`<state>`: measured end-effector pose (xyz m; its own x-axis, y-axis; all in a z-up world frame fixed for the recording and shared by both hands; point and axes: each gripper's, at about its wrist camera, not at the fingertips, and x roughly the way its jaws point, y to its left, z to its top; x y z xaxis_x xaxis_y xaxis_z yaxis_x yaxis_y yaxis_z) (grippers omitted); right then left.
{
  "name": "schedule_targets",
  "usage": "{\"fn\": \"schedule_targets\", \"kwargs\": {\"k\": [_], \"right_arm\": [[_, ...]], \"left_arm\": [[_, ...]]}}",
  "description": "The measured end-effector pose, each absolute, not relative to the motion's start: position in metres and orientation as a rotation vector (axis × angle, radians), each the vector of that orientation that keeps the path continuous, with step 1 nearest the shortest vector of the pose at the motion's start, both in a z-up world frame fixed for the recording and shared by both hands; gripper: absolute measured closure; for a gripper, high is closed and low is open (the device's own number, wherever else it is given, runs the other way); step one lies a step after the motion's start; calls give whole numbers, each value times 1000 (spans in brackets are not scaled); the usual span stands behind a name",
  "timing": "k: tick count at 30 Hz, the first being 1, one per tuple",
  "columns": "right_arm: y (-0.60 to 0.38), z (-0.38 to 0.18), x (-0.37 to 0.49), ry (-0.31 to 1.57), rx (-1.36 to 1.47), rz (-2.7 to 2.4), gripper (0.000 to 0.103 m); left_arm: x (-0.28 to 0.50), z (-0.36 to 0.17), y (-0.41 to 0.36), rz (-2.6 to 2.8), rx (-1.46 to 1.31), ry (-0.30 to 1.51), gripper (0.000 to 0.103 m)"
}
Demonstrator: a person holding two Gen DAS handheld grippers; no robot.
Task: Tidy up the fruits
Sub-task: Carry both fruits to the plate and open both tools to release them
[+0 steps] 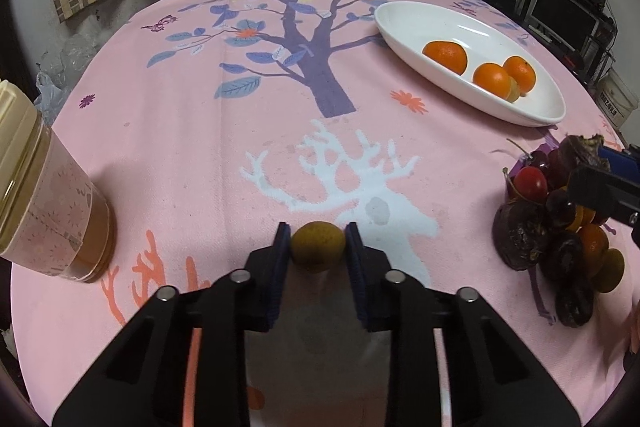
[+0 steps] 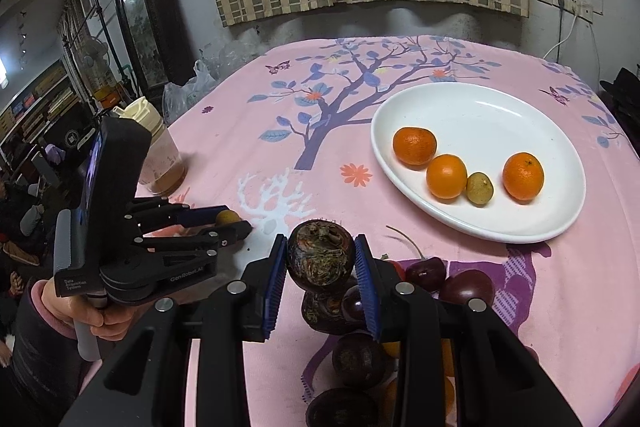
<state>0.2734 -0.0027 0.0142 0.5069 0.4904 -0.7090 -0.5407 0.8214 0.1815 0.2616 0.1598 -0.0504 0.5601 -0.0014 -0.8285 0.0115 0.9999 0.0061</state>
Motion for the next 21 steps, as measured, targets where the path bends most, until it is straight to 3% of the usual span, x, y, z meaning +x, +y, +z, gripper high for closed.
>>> {"fn": "schedule_targets", "kwargs": {"k": [9, 13, 21], "right_arm": [[-13, 21, 278, 816, -33, 605, 69], [-39, 35, 291, 744, 26, 554, 69], [-118, 26, 354, 752, 190, 404, 69]], "left_arm": [[260, -46, 149, 3, 9, 975, 76], [267, -18, 138, -45, -61, 915, 76], [334, 19, 68, -177, -69, 843, 76]]}}
